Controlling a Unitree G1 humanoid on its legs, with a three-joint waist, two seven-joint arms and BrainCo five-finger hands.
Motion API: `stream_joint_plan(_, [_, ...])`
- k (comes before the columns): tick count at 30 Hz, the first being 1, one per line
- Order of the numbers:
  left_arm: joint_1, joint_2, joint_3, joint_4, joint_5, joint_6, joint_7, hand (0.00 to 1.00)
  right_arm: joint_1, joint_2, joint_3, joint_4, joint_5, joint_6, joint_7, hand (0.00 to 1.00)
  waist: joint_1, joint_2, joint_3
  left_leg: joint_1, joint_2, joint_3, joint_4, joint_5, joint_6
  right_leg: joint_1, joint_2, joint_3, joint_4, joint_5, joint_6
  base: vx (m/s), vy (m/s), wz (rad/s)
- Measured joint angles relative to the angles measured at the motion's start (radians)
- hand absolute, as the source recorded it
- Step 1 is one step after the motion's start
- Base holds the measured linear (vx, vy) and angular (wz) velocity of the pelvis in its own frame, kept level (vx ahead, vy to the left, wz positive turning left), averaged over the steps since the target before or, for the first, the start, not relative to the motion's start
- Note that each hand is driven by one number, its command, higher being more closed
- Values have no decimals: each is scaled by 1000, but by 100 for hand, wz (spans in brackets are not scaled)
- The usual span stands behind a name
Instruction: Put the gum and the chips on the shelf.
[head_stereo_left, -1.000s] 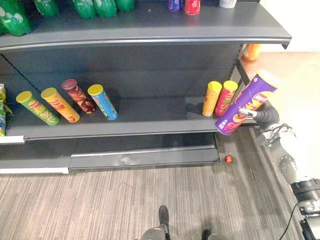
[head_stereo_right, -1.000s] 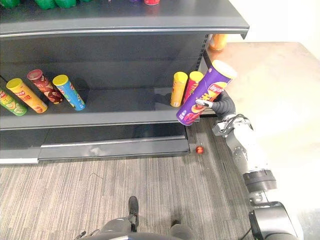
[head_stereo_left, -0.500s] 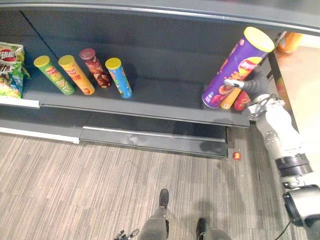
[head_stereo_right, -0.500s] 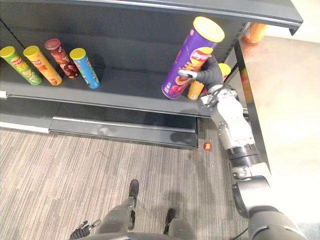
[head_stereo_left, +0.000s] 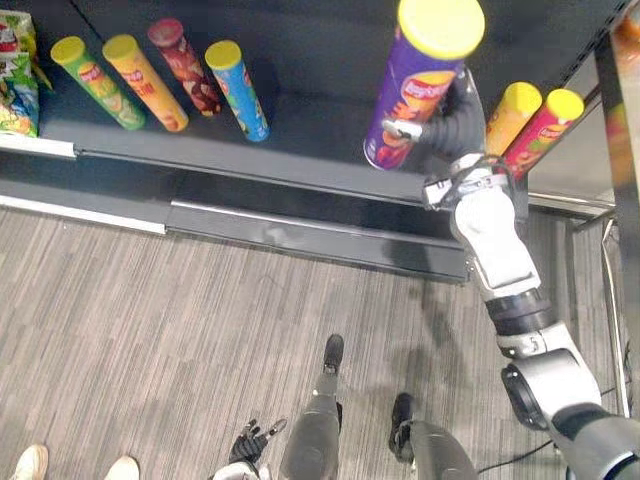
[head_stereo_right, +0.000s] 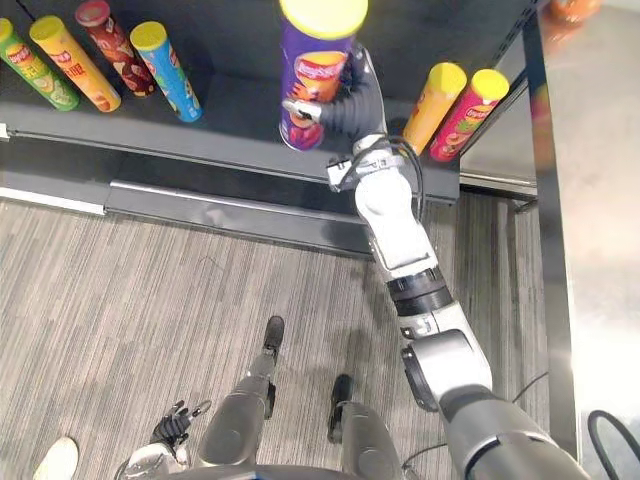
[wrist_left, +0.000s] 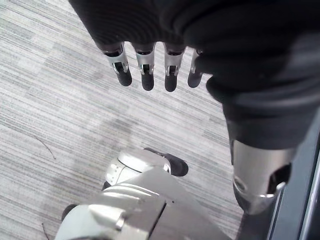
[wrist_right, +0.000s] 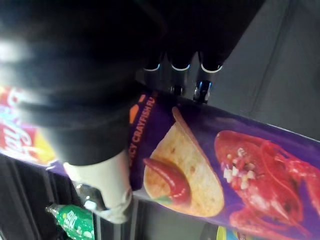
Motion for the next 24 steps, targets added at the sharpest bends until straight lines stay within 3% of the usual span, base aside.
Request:
stream_joint_plan(3, [-29, -1, -11, -5, -33, -10, 12, 0, -103, -13, 0, 86, -86, -5, -38, 100, 20, 13, 15, -32, 0, -29, 0, 10, -12, -52, 2, -2, 54, -21, -5, -20, -74, 8])
stream_joint_plan(8, [-48, -3, -50, -17, -69, -34, 14, 0, -230, -23, 18, 201, -195, -3, -74, 100, 24, 33, 45, -65, 0, -53, 0, 19, -24, -98, 6, -4, 101, -42, -13, -9, -71, 9])
stream_joint_plan(18, [-101, -7, -115, -21, -122, -53, 14, 0, -403, -108, 38, 421, -209, 28, -88, 100, 43, 69, 100, -133, -2, -107, 0, 42, -31, -180, 15, 0, 169, -70, -21, 6, -77, 11])
stream_joint_plan(24, [-101, -8, -169, -19, -150, -60, 13, 0, -469, -139, 93, 515, -136, 35, -55, 100, 57, 95, 122, -152, -3, -109, 0, 43, -33, -204, 15, 3, 180, -81, -24, 13, -61, 1])
